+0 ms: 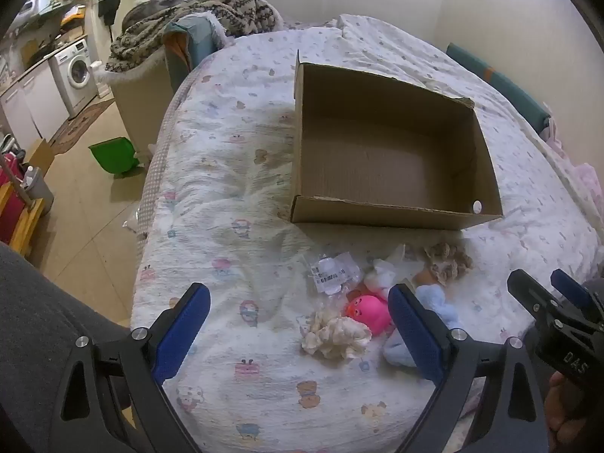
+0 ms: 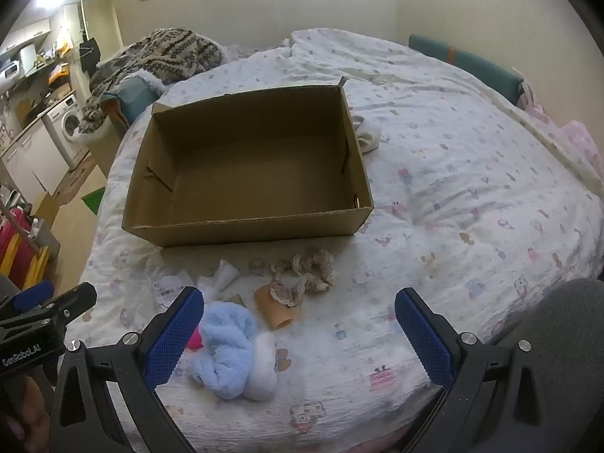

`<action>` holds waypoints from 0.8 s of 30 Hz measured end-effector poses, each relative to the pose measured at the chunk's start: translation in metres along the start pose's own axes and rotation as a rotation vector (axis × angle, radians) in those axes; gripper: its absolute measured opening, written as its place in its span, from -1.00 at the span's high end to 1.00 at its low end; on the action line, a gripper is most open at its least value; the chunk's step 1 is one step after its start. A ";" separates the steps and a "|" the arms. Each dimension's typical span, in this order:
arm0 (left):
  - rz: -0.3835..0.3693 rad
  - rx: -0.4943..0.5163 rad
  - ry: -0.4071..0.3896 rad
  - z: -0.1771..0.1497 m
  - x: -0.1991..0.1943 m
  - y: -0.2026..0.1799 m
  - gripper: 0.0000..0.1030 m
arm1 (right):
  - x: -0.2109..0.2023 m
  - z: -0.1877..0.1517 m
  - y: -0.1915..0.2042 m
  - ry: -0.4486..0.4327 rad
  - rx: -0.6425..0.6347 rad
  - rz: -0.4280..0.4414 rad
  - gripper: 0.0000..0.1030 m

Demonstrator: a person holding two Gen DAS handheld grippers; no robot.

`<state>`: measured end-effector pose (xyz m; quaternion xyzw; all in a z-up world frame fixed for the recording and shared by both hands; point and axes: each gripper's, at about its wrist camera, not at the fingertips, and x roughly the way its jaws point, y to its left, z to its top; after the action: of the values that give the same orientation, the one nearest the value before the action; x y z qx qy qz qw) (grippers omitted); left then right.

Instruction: Organize soft objects

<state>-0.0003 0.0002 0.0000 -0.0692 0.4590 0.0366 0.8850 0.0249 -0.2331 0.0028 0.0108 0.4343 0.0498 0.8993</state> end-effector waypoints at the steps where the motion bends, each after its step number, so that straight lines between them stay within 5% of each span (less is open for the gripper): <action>1: 0.001 0.000 0.001 0.000 0.000 0.000 -0.83 | 0.000 0.000 0.000 0.000 -0.001 -0.001 -1.00; 24: 0.005 0.024 -0.002 0.002 -0.003 -0.007 -0.84 | 0.001 0.000 0.001 0.007 -0.004 -0.003 -1.00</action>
<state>0.0004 -0.0065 0.0036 -0.0575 0.4588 0.0334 0.8861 0.0254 -0.2323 0.0021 0.0082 0.4372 0.0491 0.8980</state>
